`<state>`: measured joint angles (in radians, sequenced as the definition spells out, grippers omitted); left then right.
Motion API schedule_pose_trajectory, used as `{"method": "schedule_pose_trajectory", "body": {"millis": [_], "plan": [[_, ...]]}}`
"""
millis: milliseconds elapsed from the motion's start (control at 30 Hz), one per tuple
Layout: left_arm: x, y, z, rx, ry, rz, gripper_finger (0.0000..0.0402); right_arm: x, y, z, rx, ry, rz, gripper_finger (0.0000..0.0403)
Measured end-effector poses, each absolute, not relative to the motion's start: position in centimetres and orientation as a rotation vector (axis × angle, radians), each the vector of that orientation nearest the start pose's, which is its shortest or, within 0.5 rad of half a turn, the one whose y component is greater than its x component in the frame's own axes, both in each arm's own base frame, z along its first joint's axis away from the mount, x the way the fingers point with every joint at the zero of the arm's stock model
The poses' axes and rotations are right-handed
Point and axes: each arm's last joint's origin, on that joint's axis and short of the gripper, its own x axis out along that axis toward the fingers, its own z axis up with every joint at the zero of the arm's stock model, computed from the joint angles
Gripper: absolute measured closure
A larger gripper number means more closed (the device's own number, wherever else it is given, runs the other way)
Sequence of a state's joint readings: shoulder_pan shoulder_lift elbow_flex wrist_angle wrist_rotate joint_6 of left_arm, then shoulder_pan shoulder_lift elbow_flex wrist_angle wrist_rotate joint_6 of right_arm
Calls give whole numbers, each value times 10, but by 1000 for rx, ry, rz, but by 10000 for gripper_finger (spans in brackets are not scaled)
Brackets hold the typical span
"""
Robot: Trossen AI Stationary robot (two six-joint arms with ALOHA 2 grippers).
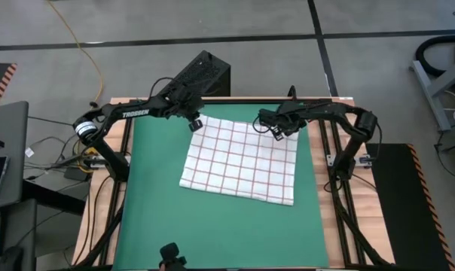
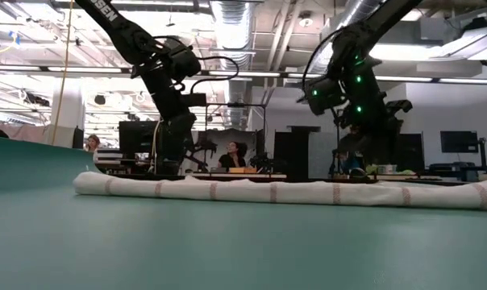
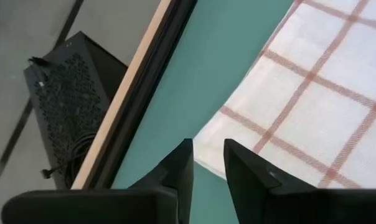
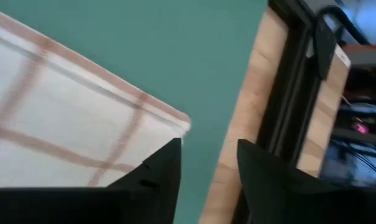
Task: Roll towel
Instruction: Roll the white towel
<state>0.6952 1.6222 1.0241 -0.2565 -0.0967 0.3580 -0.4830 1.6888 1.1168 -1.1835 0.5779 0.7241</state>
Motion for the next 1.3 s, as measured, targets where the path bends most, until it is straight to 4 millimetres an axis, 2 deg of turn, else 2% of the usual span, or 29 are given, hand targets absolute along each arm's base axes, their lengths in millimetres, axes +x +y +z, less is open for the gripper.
{"method": "schedule_pose_trajectory", "body": {"millis": [67, 133, 233, 300, 400, 500, 600, 700, 767, 967, 1100, 1300], "plan": [[254, 216, 206, 52, 955, 594, 318, 237, -134, 204, 376, 1366, -1334, 213], [253, 215, 207, -36, 901, 539, 317, 241, -124, 219, 368, 1251, -1279, 210], [252, 211, 219, -236, 725, 283, 332, 244, -98, 246, 327, 1056, -1145, 215], [252, 204, 229, -342, 630, 110, 351, 238, -76, 258, 314, 927, -1049, 222], [254, 182, 244, -404, 581, -75, 382, 223, -38, 264, 321, 770, -853, 230], [262, 143, 254, -326, 621, -185, 398, 212, 0, 253, 370, 654, -590, 237], [268, 96, 253, -195, 628, -246, 401, 208, 37, 238, 395, 541, -373, 255], [264, 57, 243, -163, 566, -254, 401, 204, 62, 226, 438, 465, -349, 291], [255, 40, 232, -198, 501, -203, 401, 203, 73, 215, 437, 475, -384, 318], [226, 13, 195, -318, 375, -1, 401, 213, 100, 180, 443, 528, -436, 390], [219, -2, 179, -349, 376, 41, 402, 224, 115, 154, 495, 541, -455, 386], [218, -20, 175, -289, 384, 110, 401, 230, 130, 131, 564, 477, -503, 392]]}}
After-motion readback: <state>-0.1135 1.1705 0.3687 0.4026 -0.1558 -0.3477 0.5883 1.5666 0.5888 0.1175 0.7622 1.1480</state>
